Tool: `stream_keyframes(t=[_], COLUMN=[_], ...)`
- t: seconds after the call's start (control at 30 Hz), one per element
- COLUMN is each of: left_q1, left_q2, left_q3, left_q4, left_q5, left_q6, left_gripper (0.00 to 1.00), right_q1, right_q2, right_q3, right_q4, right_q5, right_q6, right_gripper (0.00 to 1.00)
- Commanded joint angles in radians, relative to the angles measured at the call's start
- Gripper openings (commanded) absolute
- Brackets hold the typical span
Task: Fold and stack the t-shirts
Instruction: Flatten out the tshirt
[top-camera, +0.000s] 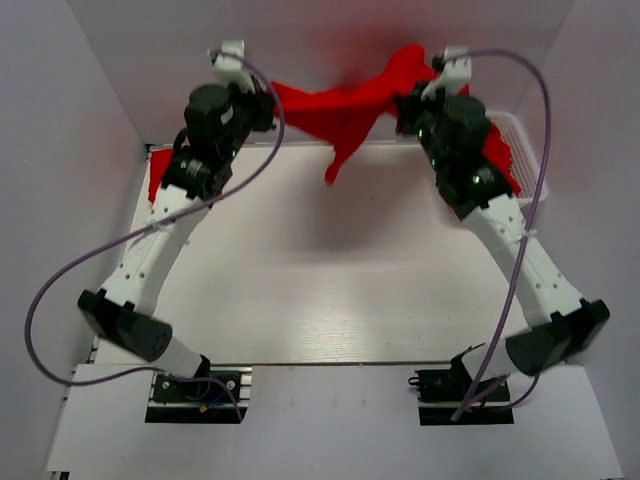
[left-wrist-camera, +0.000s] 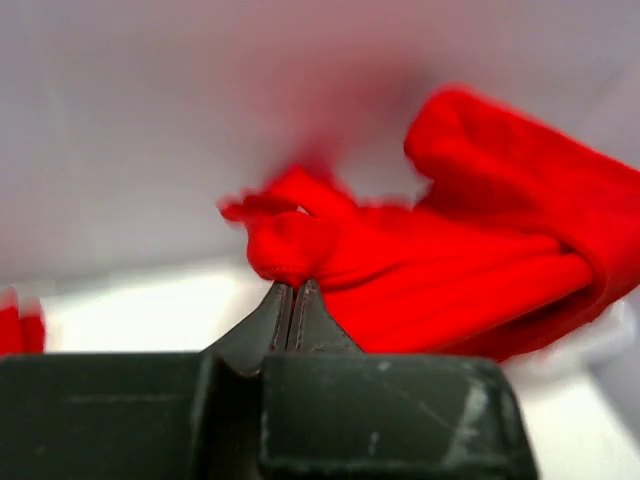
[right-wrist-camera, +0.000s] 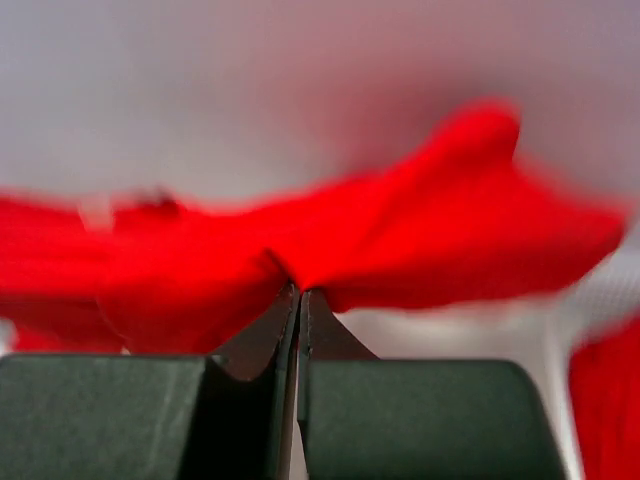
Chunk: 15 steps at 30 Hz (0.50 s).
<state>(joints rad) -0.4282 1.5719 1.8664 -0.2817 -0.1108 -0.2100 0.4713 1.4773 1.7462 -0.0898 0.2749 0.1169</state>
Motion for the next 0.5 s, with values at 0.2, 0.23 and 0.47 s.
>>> stream_keyframes(t=[0.2, 0.23, 0.47], left_q1=[0.009, 0.009, 0.009], left_q2=[-0.358, -0.392, -0.527], left_q3=[-0.886, -0.936, -1.005], left_q4=[-0.008, -0.032, -0.315], left_q5=[0.077, 0.089, -0.004], left_q6=[-0.204, -0.239, -0.324], left_gripper=[0.0, 0.0, 1.0], right_q1=[-0.02, -0.02, -0.022], right_q2=[-0.311, -0.308, -0.319], right_q3=[-0.899, -0.994, -0.941], right_q4=[-0.013, -0.016, -0.22], right_q5=[-0.335, -0.426, -0.419], right_q6=[0.297, 0.297, 0.204], right_gripper=[0.16, 0.34, 0.9])
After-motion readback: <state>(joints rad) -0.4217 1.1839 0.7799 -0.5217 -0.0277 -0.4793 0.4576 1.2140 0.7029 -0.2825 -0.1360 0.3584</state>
